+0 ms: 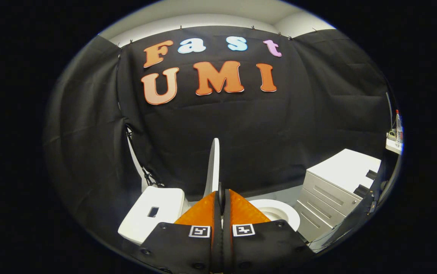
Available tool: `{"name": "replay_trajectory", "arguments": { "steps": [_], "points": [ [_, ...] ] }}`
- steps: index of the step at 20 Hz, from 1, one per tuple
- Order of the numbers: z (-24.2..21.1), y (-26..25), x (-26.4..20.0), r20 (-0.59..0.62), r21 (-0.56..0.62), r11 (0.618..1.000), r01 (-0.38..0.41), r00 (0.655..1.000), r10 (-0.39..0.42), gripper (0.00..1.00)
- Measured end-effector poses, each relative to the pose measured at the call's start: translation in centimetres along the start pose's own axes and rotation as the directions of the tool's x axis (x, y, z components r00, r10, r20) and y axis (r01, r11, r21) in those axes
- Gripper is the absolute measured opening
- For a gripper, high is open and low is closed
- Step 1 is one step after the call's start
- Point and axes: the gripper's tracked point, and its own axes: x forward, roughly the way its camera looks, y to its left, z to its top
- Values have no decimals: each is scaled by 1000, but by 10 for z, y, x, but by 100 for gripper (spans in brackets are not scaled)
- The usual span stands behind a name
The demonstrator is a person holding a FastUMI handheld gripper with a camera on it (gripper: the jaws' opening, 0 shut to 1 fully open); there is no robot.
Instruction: Open the toilet lid.
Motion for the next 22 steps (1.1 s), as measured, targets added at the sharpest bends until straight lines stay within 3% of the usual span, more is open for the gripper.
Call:
{"name": "replay_trajectory", "arguments": {
  "steps": [22],
  "points": [
    [-16, 126, -21, -8, -98, 978, -184, 983, 184, 8]
  ]
}}
